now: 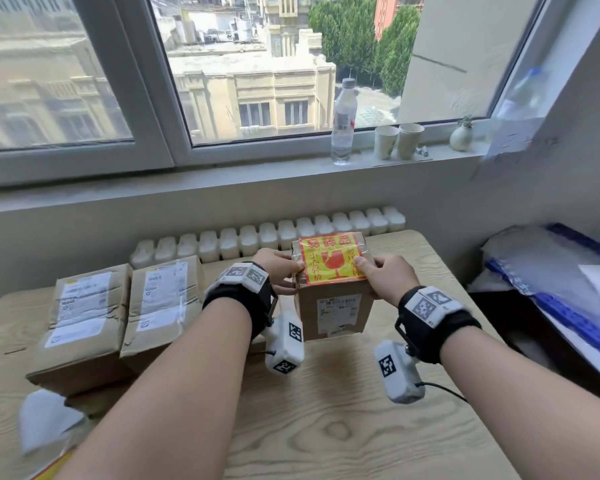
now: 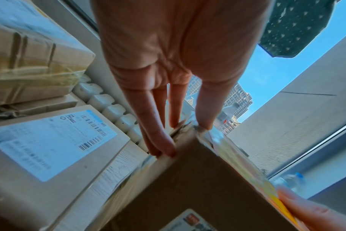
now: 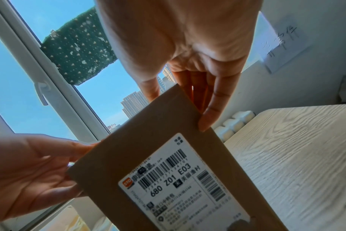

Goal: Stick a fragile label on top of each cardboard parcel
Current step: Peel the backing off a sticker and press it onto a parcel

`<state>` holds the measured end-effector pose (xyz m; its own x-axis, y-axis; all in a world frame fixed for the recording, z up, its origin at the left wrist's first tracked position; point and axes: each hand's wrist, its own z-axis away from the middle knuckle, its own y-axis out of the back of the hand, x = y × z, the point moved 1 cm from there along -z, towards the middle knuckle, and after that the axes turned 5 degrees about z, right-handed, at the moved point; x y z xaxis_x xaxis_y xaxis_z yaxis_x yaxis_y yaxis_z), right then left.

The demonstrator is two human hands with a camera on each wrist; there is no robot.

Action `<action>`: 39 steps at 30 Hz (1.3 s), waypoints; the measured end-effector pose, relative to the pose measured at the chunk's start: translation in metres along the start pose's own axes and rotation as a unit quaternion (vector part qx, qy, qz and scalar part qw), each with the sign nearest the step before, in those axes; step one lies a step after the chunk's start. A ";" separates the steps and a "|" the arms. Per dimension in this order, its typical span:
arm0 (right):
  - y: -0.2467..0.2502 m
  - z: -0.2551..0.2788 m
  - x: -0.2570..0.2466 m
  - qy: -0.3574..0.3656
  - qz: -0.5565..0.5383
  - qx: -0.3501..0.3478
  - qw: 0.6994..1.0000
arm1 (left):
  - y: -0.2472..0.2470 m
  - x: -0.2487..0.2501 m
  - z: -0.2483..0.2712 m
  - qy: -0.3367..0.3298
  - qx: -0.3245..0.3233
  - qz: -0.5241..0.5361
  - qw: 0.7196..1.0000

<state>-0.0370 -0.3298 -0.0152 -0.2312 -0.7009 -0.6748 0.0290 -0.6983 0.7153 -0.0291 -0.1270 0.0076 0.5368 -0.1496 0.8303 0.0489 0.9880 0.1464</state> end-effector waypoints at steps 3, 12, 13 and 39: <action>-0.009 -0.026 0.004 0.006 0.000 -0.017 1.000 | -0.003 0.001 -0.023 0.005 0.011 0.005 1.000; -0.027 -0.064 0.014 0.016 0.008 -0.056 0.998 | -0.003 -0.007 -0.063 0.030 0.032 0.001 0.999; -0.028 -0.065 0.015 0.019 0.010 -0.057 0.998 | -0.004 -0.008 -0.065 0.033 0.032 0.001 0.999; -0.134 0.033 -0.025 0.102 0.086 -0.253 0.958 | 0.061 -0.111 -0.070 0.063 0.120 -0.106 0.985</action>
<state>-0.0667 -0.2134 -0.0883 0.0120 -0.7898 -0.6132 0.5297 -0.5151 0.6739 -0.0266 -0.0479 -0.1133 0.6369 -0.3315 0.6960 -0.0205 0.8952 0.4452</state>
